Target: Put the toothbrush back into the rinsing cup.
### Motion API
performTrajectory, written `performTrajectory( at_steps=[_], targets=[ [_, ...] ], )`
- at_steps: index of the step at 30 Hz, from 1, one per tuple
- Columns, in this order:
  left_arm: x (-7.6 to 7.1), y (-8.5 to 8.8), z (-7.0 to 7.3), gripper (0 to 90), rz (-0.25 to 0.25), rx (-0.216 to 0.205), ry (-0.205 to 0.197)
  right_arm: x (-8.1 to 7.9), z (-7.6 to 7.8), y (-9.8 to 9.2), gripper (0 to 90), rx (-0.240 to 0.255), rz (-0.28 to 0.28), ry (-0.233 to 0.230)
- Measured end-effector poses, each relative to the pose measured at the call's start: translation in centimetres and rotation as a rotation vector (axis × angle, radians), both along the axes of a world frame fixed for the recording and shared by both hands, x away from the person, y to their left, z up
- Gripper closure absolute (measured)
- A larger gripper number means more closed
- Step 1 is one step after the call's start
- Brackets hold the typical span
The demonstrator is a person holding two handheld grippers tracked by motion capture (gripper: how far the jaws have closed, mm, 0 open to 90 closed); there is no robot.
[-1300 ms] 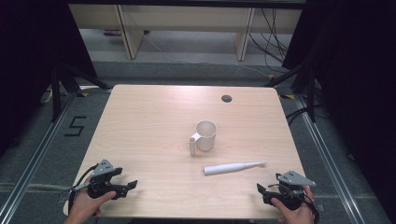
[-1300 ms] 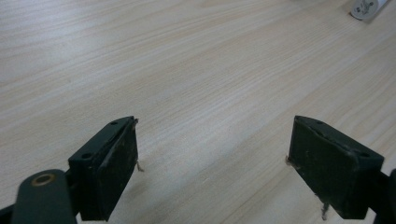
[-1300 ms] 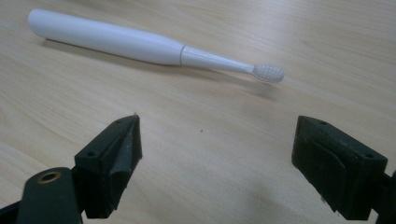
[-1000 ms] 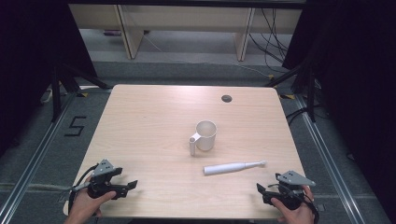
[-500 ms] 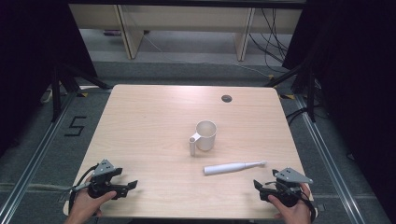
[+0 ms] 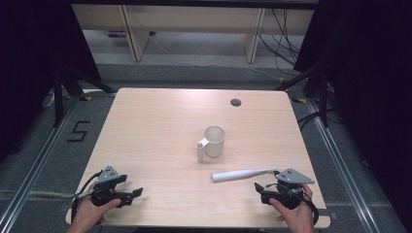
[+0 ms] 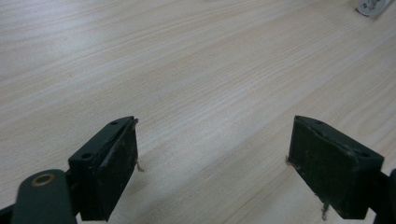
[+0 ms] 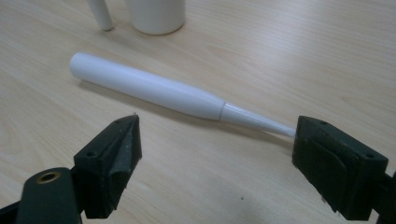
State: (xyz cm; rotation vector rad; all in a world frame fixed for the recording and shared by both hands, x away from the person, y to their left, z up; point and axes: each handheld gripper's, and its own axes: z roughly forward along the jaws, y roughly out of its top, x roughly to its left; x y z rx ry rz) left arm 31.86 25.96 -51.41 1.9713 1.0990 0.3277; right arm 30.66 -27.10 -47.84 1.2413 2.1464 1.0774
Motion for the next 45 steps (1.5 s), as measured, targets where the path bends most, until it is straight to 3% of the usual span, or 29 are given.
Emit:
performTrajectory(
  at_steps=[7,9,10,11,12,14,16,22,23,24,25,26,29,30,36,38,41,43,44,45],
  targets=[
    [0.0,0.0,0.0,15.2,0.004,0.002,-0.002,0.4,0.3,0.9,23.9,-0.018,0.043,0.0],
    [0.0,0.0,0.0,15.2,0.005,0.002,0.0,0.4,0.4,1.8,28.0,0.005,0.044,0.037],
    [0.0,0.0,0.0,15.2,0.005,-0.001,-0.003,0.8,0.4,1.9,29.2,-0.011,0.073,0.013],
    [0.0,0.0,0.0,15.2,0.003,0.001,0.001,0.6,0.5,2.3,31.3,0.011,0.047,0.043],
    [0.0,0.1,0.1,15.2,-0.001,0.007,0.001,0.9,0.4,2.4,33.5,-0.002,0.067,0.022],
    [0.0,0.0,0.1,15.2,0.002,0.002,0.0,1.2,0.4,3.0,37.1,0.002,0.086,0.032],
    [0.0,0.2,0.2,15.2,-0.018,0.031,0.003,1.4,0.3,3.5,43.5,-0.003,0.098,0.037],
    [-0.1,0.1,0.1,15.2,0.003,0.001,-0.003,2.1,0.7,4.9,64.7,0.002,0.117,0.034],
    [-0.1,0.0,0.0,15.2,0.003,0.001,-0.003,2.4,0.7,5.0,68.0,-0.013,0.138,-0.002],
    [-0.1,0.0,0.0,15.2,0.003,0.002,-0.002,2.4,0.9,5.3,70.9,-0.006,0.131,0.007],
    [-0.1,0.4,0.2,15.2,-0.019,0.036,0.006,2.8,0.8,5.6,73.5,-0.016,0.155,-0.017],
    [-0.1,0.2,0.1,15.2,-0.004,0.013,0.002,2.8,0.9,5.9,75.7,-0.007,0.153,0.008],
    [-0.1,0.2,0.1,15.2,-0.001,0.004,-0.005,3.0,0.7,7.0,82.4,-0.006,0.159,0.025],
    [-0.1,0.2,0.1,15.2,0.0,0.004,-0.004,3.4,0.6,7.2,83.8,-0.024,0.185,0.006],
    [-0.1,0.2,0.0,15.2,-0.001,0.004,-0.001,4.3,0.1,8.5,87.6,-0.036,0.205,0.007],
    [-0.1,0.2,0.1,15.2,0.003,0.004,-0.002,4.6,0.0,9.0,88.5,-0.033,0.206,0.026],
    [-0.1,0.4,0.1,15.2,-0.017,0.031,0.003,5.0,-0.2,9.8,90.0,-0.049,0.22,0.023],
    [-0.1,0.4,0.1,15.2,-0.017,0.029,0.005,5.3,-0.3,10.2,90.0,-0.056,0.23,0.015],
    [-0.1,0.2,0.0,15.2,0.002,0.002,0.0,5.3,-0.3,10.5,90.0,-0.044,0.222,0.027],
    [-0.1,0.4,0.1,15.2,-0.019,0.029,0.004,5.5,-0.4,10.6,90.0,-0.057,0.229,0.025]
  ],
)
